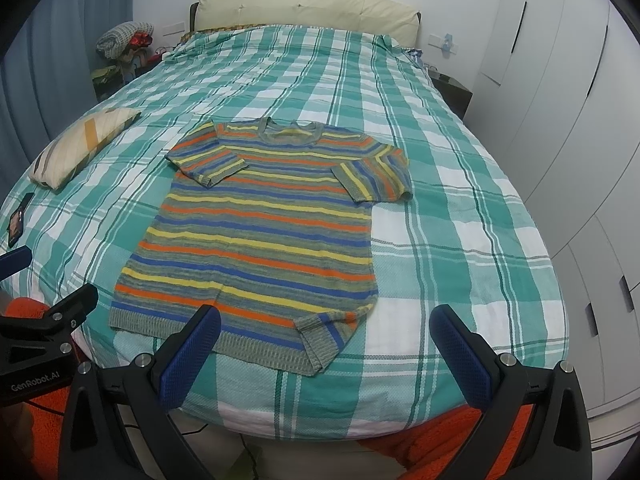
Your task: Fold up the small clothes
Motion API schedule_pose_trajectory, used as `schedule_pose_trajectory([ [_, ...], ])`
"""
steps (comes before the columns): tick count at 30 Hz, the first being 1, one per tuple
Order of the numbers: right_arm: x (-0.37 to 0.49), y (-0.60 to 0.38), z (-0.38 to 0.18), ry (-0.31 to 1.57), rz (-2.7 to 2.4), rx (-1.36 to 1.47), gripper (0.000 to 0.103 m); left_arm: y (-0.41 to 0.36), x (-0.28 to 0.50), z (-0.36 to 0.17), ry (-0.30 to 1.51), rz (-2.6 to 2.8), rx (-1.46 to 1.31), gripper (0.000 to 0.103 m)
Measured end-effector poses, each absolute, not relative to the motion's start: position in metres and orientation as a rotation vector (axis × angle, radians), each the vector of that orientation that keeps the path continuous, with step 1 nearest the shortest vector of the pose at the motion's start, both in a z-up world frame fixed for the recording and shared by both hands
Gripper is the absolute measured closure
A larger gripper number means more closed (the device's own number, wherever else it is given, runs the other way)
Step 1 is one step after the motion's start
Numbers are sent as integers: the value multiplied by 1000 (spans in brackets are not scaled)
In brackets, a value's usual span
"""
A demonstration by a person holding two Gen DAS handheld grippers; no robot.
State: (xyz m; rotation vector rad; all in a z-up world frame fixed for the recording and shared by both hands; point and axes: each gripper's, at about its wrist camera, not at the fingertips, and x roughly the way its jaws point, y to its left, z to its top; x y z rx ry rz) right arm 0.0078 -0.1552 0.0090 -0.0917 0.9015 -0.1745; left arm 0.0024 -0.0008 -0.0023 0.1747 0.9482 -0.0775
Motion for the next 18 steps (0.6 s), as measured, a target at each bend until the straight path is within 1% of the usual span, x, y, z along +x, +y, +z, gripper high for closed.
schedule_pose_trajectory([
  [18, 7, -155, 3, 905, -172, -93, 0, 7, 0, -9, 956, -79, 187, 0],
])
